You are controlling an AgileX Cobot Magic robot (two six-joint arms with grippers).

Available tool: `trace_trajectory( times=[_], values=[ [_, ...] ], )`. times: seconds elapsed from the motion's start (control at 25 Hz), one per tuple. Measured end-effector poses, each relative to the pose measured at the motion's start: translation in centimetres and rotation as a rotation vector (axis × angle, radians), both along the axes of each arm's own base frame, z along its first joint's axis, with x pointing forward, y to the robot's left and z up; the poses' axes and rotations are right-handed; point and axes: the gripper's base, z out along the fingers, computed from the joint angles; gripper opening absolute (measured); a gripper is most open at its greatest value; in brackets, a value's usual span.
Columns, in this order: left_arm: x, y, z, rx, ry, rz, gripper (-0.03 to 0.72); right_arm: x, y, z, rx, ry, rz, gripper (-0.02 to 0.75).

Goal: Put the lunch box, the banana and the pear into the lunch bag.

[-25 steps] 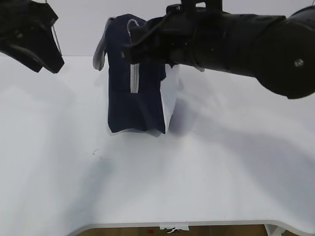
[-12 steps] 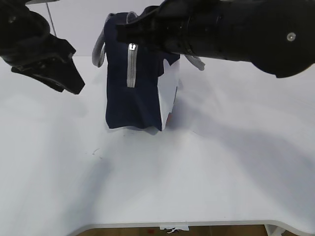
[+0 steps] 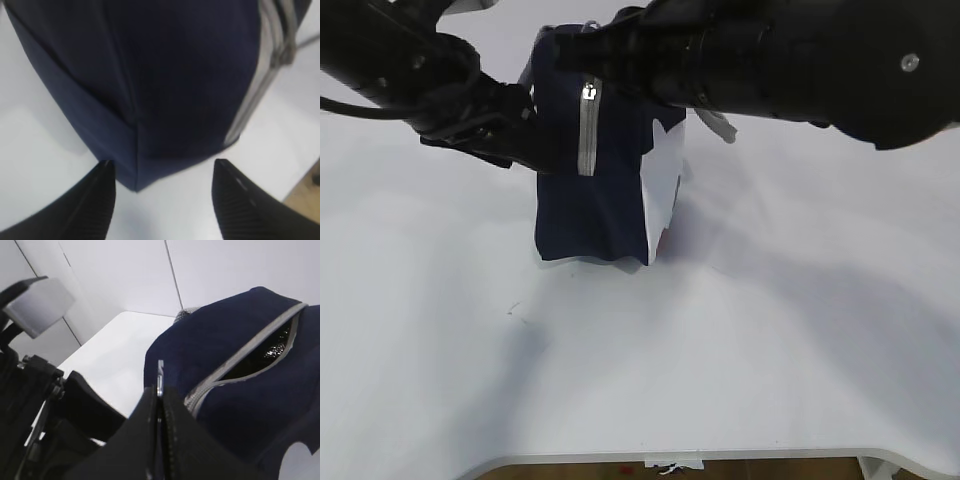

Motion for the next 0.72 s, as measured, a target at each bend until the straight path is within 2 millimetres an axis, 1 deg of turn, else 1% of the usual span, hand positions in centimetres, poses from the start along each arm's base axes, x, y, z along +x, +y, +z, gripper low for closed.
trace_trajectory(
  times=[0.04, 0.08, 0.12, 0.24, 0.32, 0.36, 0.4, 0.44, 0.48, 0.52, 0.56, 0.6, 0.68, 0.72],
  values=[
    [0.0, 0.0, 0.0, 0.000, 0.000, 0.000, 0.460, 0.0, 0.0, 0.0, 0.005, 0.004, -0.002, 0.001],
    [0.4, -0.2, 0.2, -0.024, -0.057, -0.005, 0.465, 0.0, 0.0, 0.0, 0.009, 0.006, -0.004, 0.001],
    [0.6, -0.3, 0.3, -0.033, -0.074, -0.007, 0.465, 0.0, 0.0, 0.0, 0.010, 0.008, -0.005, 0.001],
    [0.9, -0.5, 0.2, -0.049, -0.096, -0.003, 0.465, 0.0, 0.0, 0.0, 0.014, 0.011, -0.007, 0.001],
    [1.6, -0.8, -0.5, -0.060, -0.116, -0.005, 0.462, 0.0, 0.0, -0.1, 0.013, 0.012, -0.007, 0.001],
    [1.6, -0.8, -0.5, -0.060, -0.116, -0.005, 0.462, 0.0, 0.0, -0.1, 0.013, 0.012, -0.007, 0.001],
    [1.9, -0.9, -1.0, -0.060, -0.114, -0.006, 0.433, 0.1, 0.0, -0.1, 0.012, 0.014, -0.007, 0.001],
    [1.9, -0.9, -1.0, -0.060, -0.114, -0.006, 0.433, 0.1, 0.0, -0.2, 0.012, 0.014, -0.007, 0.001],
    [2.1, -1.0, -1.4, -0.056, -0.109, -0.011, 0.317, 0.1, 0.0, -0.1, 0.013, 0.013, -0.007, 0.001],
    [2.1, -1.0, -1.4, -0.056, -0.109, -0.011, 0.317, 0.1, 0.0, -0.1, 0.013, 0.013, -0.007, 0.001],
    [2.1, -1.0, -1.6, -0.046, -0.112, -0.018, 0.157, 0.1, 0.0, -0.1, 0.013, 0.013, -0.007, 0.001],
    [2.2, -1.0, -1.7, -0.040, -0.113, -0.021, 0.097, 0.1, 0.0, -0.1, 0.013, 0.013, -0.007, 0.001],
    [2.1, -0.9, -1.7, -0.028, -0.112, -0.029, 0.030, 0.1, 0.0, -0.1, 0.013, 0.016, -0.007, 0.001],
    [2.0, -0.9, -1.8, -0.020, -0.106, -0.040, 0.017, 0.1, 0.1, -0.2, 0.010, 0.019, -0.006, 0.001]
  ],
)
